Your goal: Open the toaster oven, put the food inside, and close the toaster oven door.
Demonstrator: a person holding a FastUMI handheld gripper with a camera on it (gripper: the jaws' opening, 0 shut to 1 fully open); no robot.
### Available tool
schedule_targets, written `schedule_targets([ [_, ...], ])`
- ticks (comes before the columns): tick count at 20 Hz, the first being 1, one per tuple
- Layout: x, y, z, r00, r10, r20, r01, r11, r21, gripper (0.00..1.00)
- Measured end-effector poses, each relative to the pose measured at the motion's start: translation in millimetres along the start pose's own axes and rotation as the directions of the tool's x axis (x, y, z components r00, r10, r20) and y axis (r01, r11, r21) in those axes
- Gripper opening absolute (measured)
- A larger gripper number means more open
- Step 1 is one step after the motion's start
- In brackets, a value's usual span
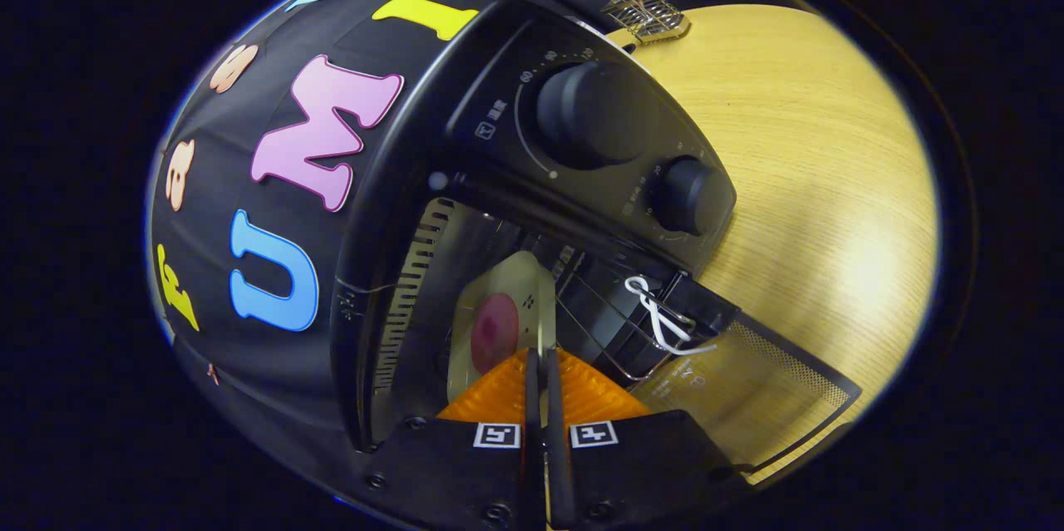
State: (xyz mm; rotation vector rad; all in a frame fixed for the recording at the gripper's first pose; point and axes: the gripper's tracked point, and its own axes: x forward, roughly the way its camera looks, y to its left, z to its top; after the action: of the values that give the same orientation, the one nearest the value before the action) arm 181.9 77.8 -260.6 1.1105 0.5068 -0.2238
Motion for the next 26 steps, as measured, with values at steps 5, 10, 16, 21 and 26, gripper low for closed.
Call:
schedule_targets([
  [5, -12.1, 13.8, 5.9, 0.998, 0.057, 0.034, -0.056, 0.998, -0.033, 0.47],
  [10, -30.5, 15.1, -8.6, 0.997, 0.079, -0.006, -0.079, 0.993, -0.091, 0.87],
  [16, -72.5, 17.9, -26.8, 0.996, 0.082, -0.046, -0.09, 0.974, -0.209, 0.99],
  [21, -113.5, 10.1, -45.0, 0.993, 0.05, -0.106, -0.086, 0.926, -0.369, 0.99],
  [26, -141.4, -21.8, -66.2, 0.987, -0.047, -0.153, -0.05, 0.815, -0.577, 0.99],
])
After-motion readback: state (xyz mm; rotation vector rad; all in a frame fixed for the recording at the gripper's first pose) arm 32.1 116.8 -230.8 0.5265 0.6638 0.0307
